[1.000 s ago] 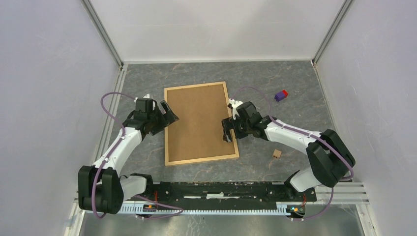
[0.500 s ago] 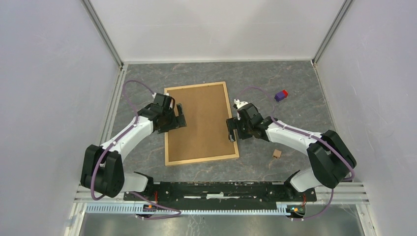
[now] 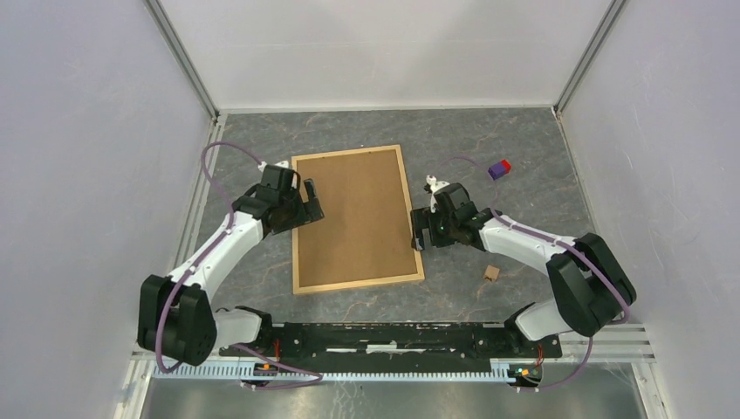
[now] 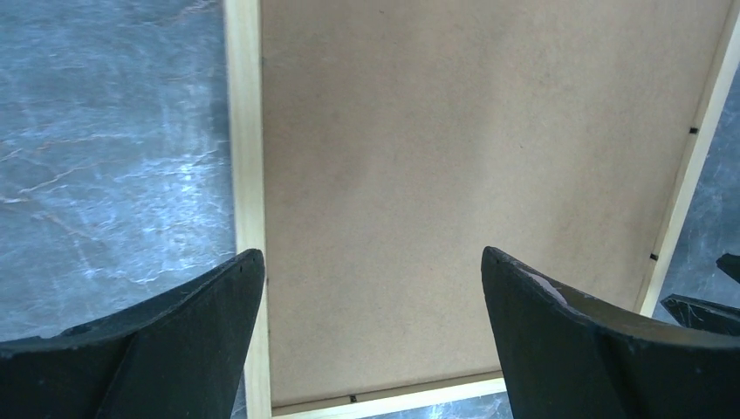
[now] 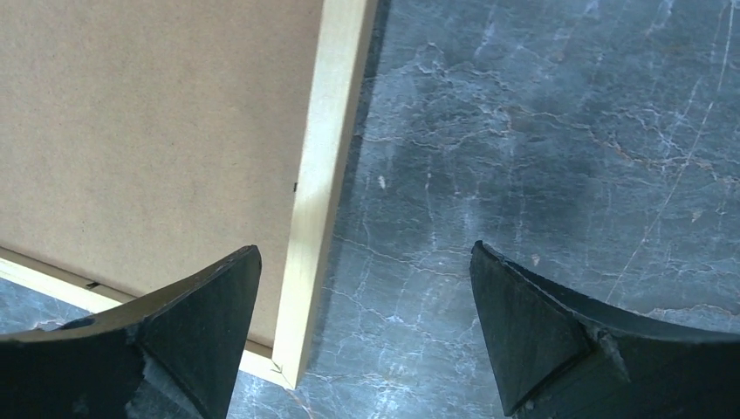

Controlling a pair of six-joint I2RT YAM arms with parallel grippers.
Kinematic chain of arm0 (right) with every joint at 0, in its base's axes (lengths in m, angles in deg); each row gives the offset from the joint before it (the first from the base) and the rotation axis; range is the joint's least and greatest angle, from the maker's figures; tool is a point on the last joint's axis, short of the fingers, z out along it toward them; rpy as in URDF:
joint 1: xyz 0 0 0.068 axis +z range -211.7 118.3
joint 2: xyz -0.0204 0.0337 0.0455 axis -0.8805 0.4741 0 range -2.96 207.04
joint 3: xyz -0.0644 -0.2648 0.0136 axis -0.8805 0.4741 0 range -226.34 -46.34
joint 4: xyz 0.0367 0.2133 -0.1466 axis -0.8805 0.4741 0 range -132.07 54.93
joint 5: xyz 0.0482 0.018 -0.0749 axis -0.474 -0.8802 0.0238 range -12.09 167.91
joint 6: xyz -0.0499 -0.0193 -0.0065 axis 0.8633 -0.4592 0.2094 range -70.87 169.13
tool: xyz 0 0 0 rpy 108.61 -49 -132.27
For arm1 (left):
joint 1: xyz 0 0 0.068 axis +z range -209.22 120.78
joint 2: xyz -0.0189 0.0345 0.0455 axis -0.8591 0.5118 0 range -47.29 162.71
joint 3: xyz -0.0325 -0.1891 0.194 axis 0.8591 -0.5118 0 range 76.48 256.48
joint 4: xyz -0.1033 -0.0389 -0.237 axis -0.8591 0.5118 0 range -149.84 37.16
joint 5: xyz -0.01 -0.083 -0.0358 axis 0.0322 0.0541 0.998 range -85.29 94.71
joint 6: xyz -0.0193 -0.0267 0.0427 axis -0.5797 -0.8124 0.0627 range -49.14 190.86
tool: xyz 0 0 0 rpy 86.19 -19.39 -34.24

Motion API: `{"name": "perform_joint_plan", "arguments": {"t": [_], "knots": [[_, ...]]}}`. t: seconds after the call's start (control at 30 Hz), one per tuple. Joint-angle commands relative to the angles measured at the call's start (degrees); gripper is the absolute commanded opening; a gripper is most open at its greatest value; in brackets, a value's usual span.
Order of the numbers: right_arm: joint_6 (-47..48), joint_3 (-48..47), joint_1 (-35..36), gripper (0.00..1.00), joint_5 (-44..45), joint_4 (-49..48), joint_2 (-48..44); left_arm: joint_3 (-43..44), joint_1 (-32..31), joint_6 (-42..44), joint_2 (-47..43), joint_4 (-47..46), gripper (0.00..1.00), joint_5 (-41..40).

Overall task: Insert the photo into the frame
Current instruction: Install the photo frame at the center of the board.

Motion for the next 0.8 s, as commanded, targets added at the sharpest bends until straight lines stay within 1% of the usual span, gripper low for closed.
{"name": "perform_joint_plan", "arguments": {"t": [0.0,0.07,0.13,0.2,0.27,0.37,0.5,0.77], "knots": [[-0.82,2.71,-3.25,0.95,-8.88,-5.97,-2.38,-1.88,3.30,-0.49,-3.20,-0.22,1.00,0.76],[-1.56,3.65,-4.19,0.93,-11.55,-7.83,-2.34,-2.60,5.63,-1.88,-3.46,0.50,1.00,3.24],[-1.35,3.59,-4.41,0.88,-12.62,-8.76,-1.74,-3.66,8.66,-2.65,-3.69,0.56,1.00,5.96],[-0.37,2.93,-4.42,0.83,-12.65,-8.59,-0.67,-4.77,11.70,-3.20,-4.14,0.22,0.99,8.03],[1.10,1.65,-4.43,0.78,-11.64,-7.01,0.61,-6.11,13.03,-3.82,-4.53,-0.71,0.97,8.87],[2.82,0.21,-4.40,0.74,-9.94,-6.08,1.41,-8.01,13.26,-4.68,-4.08,-3.88,0.93,11.34],[4.46,-3.51,-4.43,0.74,-8.04,-4.41,3.77,-7.97,13.39,-4.90,-0.32,-5.18,0.89,13.71],[5.17,-10.24,-4.31,0.64,-6.27,-2.92,10.54,-7.43,13.53,-4.77,3.37,-6.50,0.84,13.97]]}}
